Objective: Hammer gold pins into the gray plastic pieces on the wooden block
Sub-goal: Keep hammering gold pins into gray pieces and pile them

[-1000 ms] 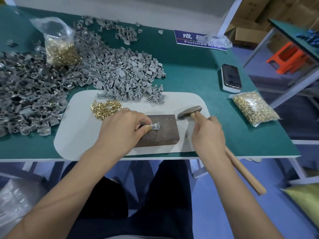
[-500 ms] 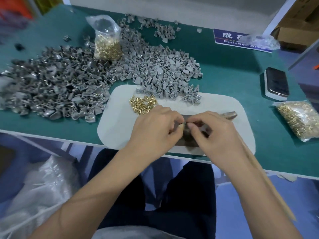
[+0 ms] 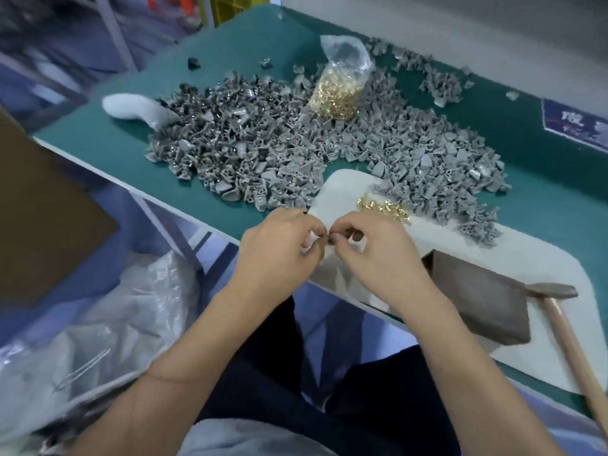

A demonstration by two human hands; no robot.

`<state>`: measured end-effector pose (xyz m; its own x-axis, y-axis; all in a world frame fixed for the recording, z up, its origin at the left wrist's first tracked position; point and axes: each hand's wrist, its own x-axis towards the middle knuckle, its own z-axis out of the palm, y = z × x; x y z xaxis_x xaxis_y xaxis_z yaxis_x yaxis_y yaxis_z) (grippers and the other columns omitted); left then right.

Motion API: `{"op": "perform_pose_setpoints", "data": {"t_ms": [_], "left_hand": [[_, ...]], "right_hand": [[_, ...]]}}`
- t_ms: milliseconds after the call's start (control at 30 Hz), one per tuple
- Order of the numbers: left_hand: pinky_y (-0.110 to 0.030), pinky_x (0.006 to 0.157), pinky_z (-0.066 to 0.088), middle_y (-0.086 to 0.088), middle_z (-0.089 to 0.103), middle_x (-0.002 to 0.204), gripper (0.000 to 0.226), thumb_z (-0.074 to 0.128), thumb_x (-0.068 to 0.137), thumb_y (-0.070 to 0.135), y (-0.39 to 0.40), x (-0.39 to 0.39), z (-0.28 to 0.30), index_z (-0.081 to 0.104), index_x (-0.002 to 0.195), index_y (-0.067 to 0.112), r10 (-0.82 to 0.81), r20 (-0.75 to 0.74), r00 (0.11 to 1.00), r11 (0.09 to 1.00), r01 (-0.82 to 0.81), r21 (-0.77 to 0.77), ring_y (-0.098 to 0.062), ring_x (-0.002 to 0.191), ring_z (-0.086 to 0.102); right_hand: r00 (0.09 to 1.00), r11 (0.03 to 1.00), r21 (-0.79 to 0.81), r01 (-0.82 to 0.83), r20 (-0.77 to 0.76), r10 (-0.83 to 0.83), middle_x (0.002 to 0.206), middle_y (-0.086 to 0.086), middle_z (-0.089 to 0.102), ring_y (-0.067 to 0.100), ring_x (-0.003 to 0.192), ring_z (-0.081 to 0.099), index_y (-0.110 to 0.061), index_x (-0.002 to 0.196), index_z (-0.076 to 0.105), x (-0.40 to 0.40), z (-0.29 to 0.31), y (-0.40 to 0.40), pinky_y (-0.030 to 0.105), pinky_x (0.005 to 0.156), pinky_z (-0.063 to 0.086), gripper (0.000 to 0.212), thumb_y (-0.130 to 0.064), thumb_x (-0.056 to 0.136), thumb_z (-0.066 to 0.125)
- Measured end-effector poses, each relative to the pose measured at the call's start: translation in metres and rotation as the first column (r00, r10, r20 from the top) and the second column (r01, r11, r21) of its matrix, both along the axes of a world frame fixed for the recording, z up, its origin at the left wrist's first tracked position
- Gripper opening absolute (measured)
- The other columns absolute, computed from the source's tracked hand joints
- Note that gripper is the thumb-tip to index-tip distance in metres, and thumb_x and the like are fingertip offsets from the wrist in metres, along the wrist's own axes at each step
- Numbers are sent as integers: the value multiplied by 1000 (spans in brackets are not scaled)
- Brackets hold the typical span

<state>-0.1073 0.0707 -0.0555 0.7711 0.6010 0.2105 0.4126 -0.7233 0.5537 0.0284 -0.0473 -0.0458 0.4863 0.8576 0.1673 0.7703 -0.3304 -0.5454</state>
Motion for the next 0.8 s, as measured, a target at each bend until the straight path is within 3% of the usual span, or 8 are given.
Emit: {"op": "perform_pose_setpoints", "data": {"t_ms": [100,367,433,500,600,800], "left_hand": [[-35,67,48,13,58,89,8,66,88,30,15,-16,-10,68,95,32,72,-36,997,997,-72,4,-13,99,51],[-32,67,47,18,64,99,11,68,93,35,46,-29,-19,70,103,40,186,-51,981,983,-186,-3,-9,104,50],[-32,67,48,20,66,101,12,68,93,32,46,-26,-16,71,102,40,216,6,976,976,-216,14,-9,102,51],[-30,69,49,19,69,100,12,71,92,29,40,-22,-12,74,100,37,233,150,961,971,-239,22,-12,98,54],[-24,74,47,21,69,97,9,73,91,30,28,-12,-7,75,98,35,152,272,950,988,-154,-16,-10,94,57],[-19,74,41,24,66,96,5,69,92,35,7,25,-8,71,94,39,43,216,975,991,-14,-133,0,100,53]], "right_hand": [[999,999,-29,-42,-26,42,85,-11,65,15,86,58,-27,92,73,-12,-13,30,37,78,50,9,-21,89,68],[998,998,-6,56,-39,-56,86,-19,68,3,85,60,-39,98,72,-22,-29,66,24,69,46,8,-38,92,67],[993,992,51,113,-39,-111,85,-20,68,1,82,59,-38,99,73,-24,-29,69,17,67,44,8,-38,91,70],[984,985,117,127,-143,-110,82,-17,66,4,68,57,-37,99,72,-24,-28,67,20,61,44,10,-38,89,75],[966,967,197,162,-230,-115,80,-14,65,10,57,53,-39,94,69,-16,-17,53,30,56,45,7,-40,87,71],[958,949,130,286,-28,-285,81,-18,66,4,71,59,-36,90,69,31,15,-2,30,64,49,5,-38,87,73]]}}
